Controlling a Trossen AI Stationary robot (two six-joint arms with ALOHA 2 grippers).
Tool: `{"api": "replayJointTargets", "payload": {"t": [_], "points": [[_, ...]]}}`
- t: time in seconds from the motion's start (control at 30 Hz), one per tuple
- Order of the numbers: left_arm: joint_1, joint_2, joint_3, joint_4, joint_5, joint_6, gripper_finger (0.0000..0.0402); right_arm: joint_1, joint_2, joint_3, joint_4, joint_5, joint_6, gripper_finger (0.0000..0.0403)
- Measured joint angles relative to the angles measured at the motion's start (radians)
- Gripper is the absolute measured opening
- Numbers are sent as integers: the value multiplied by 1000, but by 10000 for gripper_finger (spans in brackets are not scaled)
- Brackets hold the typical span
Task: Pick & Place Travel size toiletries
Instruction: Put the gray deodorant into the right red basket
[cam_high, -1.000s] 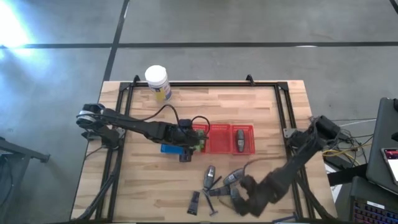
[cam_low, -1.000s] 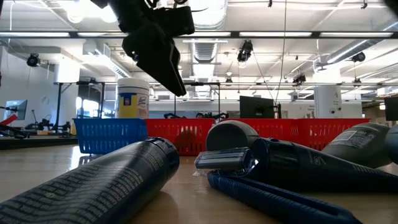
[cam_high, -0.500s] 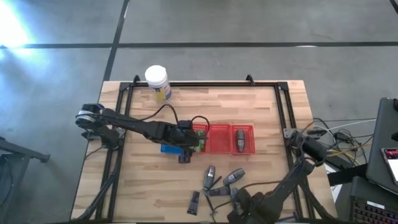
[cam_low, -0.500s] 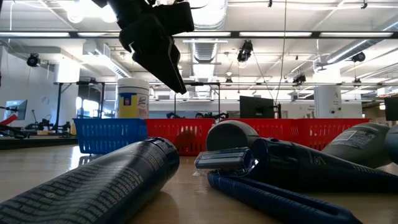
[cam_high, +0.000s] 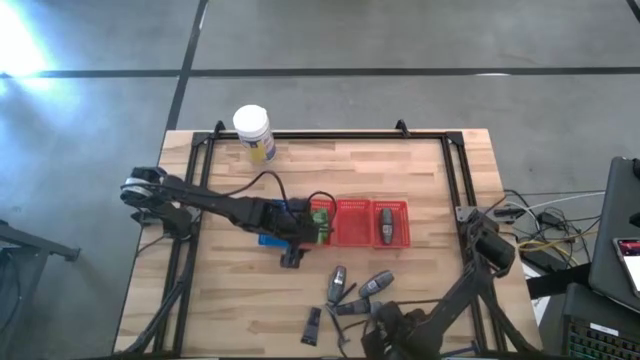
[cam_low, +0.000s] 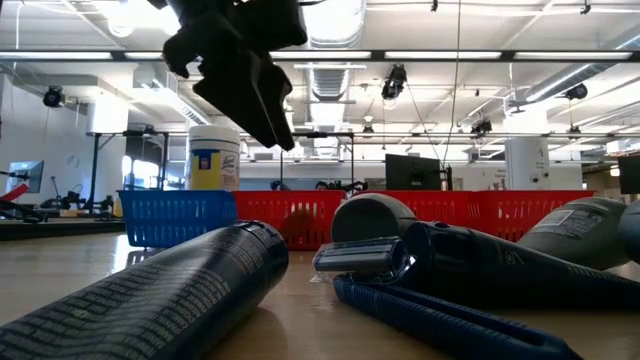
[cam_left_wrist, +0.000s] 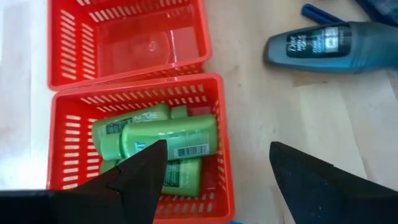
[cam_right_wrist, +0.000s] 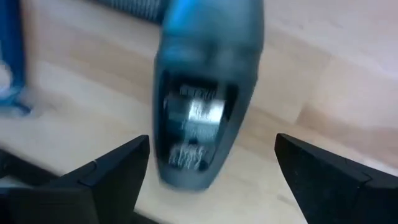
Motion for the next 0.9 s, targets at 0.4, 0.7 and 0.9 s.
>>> {"api": "replayJointTargets", "payload": {"t": [0.4,0.7,0.9], "points": [[-45,-84,0,-49,-37,-41,287,-106,-3,-28,52,-70,-208,348],[-47,-230,-2,-52,-137,-119,287,-87,-5,-59,59,-117,-214,313],[-47,-330,-2,-51,-146,-182,287,-106,-13,-95,88,-135,-244,286]]}}
